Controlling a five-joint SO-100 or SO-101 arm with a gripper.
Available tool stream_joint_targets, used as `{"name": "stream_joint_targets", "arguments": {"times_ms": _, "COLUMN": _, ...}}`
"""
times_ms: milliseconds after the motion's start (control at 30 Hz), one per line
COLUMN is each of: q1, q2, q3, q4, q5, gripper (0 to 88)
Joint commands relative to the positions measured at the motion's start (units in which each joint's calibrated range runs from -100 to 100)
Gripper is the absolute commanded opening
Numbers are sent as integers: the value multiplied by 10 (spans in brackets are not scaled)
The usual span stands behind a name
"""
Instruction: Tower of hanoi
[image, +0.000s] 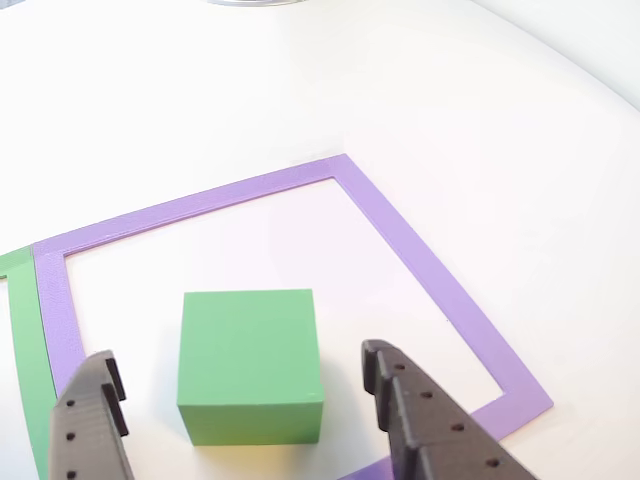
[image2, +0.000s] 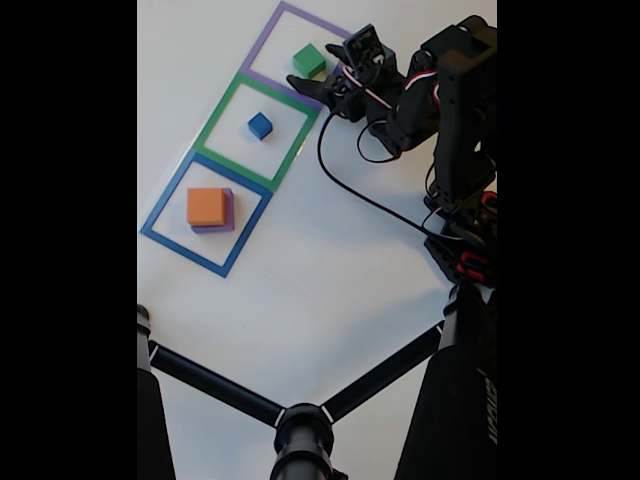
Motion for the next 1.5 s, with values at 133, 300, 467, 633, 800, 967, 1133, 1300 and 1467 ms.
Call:
{"name": "stream_joint_targets", "arguments": {"times_ms": 133, "q1": -20, "q2": 3, "q3": -12, "q4": -15, "q5": 5, "gripper": 192}}
{"name": "stream_joint_targets", "arguments": {"times_ms": 300, "q1": -27, "q2": 5, "q3": -15, "q4": -16, "q5": 5, "gripper": 147}}
{"name": "stream_joint_targets", "arguments": {"times_ms": 467, "q1": -32, "q2": 7, "q3": -15, "q4": -16, "q5": 5, "gripper": 110}}
{"name": "stream_joint_targets", "arguments": {"times_ms": 633, "q1": -34, "q2": 6, "q3": -15, "q4": -15, "q5": 5, "gripper": 74}}
{"name": "stream_joint_targets", "arguments": {"times_ms": 800, "q1": -37, "q2": -6, "q3": -12, "q4": -7, "q5": 5, "gripper": 72}}
{"name": "stream_joint_targets", "arguments": {"times_ms": 967, "q1": -49, "q2": -112, "q3": 18, "q4": 75, "q5": 5, "gripper": 73}}
{"name": "stream_joint_targets", "arguments": {"times_ms": 1133, "q1": -61, "q2": -332, "q3": 21, "q4": 326, "q5": 5, "gripper": 71}}
{"name": "stream_joint_targets", "arguments": {"times_ms": 1300, "q1": -67, "q2": -556, "q3": -78, "q4": 728, "q5": 5, "gripper": 64}}
{"name": "stream_joint_targets", "arguments": {"times_ms": 1467, "q1": -87, "q2": -644, "q3": -306, "q4": 1096, "q5": 5, "gripper": 64}}
